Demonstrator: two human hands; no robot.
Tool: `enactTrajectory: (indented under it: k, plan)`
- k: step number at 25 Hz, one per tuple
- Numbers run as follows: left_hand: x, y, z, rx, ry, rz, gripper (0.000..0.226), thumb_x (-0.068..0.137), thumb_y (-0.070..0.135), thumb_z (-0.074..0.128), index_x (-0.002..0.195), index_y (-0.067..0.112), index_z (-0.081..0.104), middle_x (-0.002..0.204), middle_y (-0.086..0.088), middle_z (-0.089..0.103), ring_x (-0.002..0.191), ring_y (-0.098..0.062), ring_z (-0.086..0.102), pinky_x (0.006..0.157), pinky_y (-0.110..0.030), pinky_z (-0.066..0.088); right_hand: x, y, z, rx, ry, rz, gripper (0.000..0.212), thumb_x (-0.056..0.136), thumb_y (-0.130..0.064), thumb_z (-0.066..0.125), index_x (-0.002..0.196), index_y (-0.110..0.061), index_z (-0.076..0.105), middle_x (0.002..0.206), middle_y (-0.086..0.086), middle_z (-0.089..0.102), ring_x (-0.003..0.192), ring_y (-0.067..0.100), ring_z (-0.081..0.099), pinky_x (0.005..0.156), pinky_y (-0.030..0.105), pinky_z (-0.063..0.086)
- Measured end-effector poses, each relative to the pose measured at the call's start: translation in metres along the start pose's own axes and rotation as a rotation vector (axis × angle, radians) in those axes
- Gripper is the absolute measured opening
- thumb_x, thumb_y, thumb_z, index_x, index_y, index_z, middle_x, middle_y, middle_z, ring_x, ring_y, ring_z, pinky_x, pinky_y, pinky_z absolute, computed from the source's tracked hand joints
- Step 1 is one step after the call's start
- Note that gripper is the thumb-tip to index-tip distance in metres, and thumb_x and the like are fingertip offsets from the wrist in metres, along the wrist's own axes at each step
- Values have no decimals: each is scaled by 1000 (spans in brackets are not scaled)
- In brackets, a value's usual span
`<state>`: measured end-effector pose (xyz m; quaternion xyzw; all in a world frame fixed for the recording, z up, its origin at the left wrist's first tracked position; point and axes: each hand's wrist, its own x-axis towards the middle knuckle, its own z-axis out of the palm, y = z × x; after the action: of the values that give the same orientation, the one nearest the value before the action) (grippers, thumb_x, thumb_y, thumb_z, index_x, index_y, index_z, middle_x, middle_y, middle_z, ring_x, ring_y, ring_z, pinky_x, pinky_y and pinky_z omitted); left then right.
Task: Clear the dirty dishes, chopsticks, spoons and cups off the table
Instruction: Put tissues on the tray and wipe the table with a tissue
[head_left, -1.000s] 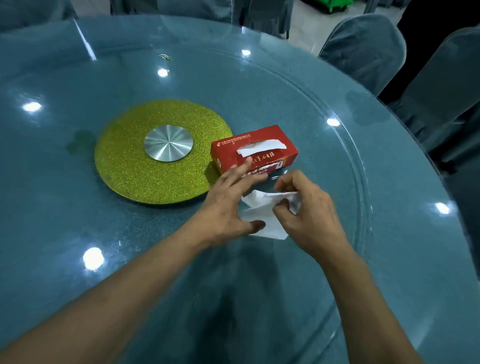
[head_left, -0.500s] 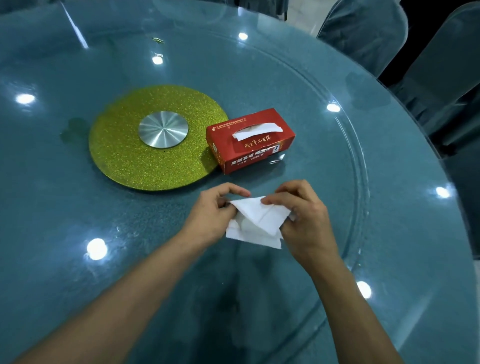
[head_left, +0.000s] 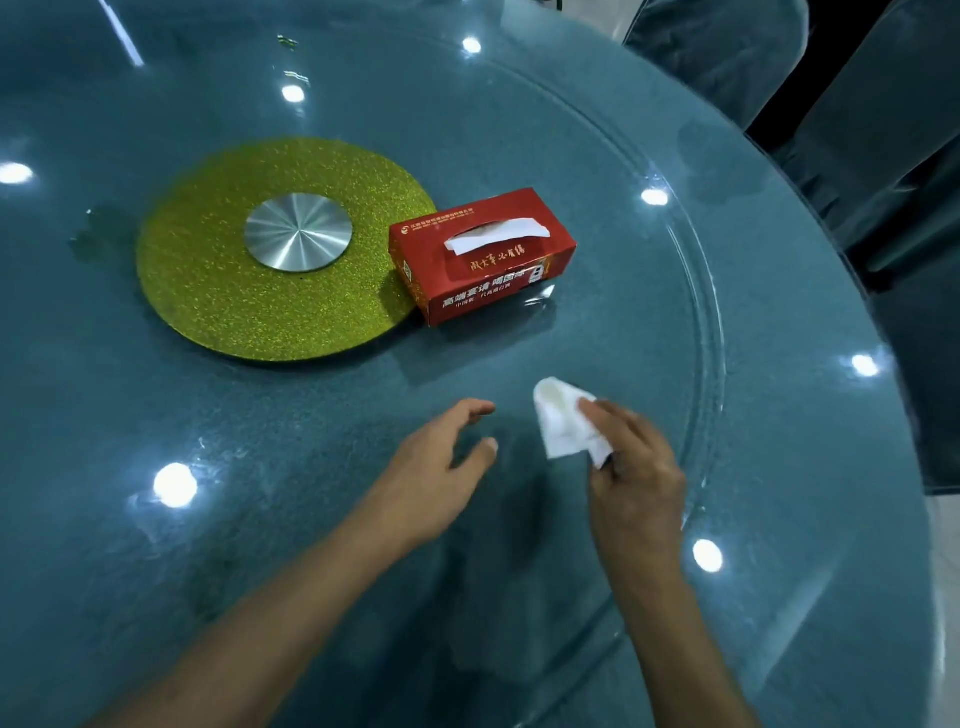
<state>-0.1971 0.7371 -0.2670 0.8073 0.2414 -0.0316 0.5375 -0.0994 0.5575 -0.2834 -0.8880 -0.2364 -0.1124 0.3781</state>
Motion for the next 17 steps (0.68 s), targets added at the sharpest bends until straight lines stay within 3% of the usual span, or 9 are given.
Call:
enactTrajectory:
  k: [2, 4, 8, 9, 11, 13, 17]
  plan:
    - [-9, -13, 7, 649, 4, 167, 61, 101, 53, 47, 156, 41, 26, 166, 0, 23, 154, -25, 14, 126, -41, 10, 31, 12, -4, -87, 107, 21, 52, 78, 16, 65, 121, -12, 74, 124, 10, 69, 107, 34, 66, 95, 36, 51]
    - [-17, -17, 17, 869, -42, 160, 77, 96, 69, 40, 159, 46, 1, 170, -3, -10, 155, -34, -14, 125, -50, -9, 64, 21, 7, -184, 94, 9, 47, 84, 9, 62, 125, -11, 71, 130, 15, 66, 112, 37, 63, 96, 38, 50]
    - [-20, -32, 31, 915, -100, 144, 95, 87, 83, 35, 156, 46, -19, 164, -7, -34, 150, -37, -30, 121, -56, -18, 77, 26, 40, -295, -424, 28, 48, 95, -35, 45, 133, -13, 65, 143, 11, 59, 131, 34, 51, 111, 42, 40]
    - [-20, -34, 32, 909, -96, 145, 96, 86, 84, 35, 155, 47, -21, 163, -6, -37, 149, -36, -33, 120, -56, -19, 70, 27, 42, -308, -468, 51, 54, 96, -45, 39, 131, -14, 67, 142, 9, 60, 131, 31, 51, 111, 40, 38]
    - [-18, -34, 32, 884, -97, 130, 96, 87, 83, 38, 155, 48, -21, 161, -3, -39, 148, -34, -36, 120, -55, -21, 71, 28, 42, -311, -370, 63, 64, 97, -55, 30, 120, -13, 71, 131, 9, 66, 122, 32, 55, 104, 39, 40]
    - [-16, -32, 32, 873, -100, 119, 96, 87, 82, 40, 155, 49, -19, 162, -2, -39, 148, -33, -36, 121, -54, -21, 84, 28, 47, -274, -329, 116, 54, 101, -50, 39, 126, -13, 69, 137, 11, 62, 127, 32, 52, 108, 39, 38]
    - [-17, -33, 33, 870, -109, 106, 97, 86, 84, 39, 155, 49, -18, 162, -1, -38, 148, -32, -36, 121, -54, -21, 85, 28, 66, -267, -452, 113, 44, 104, -20, 49, 147, -8, 51, 156, 22, 40, 147, 37, 33, 123, 39, 21]
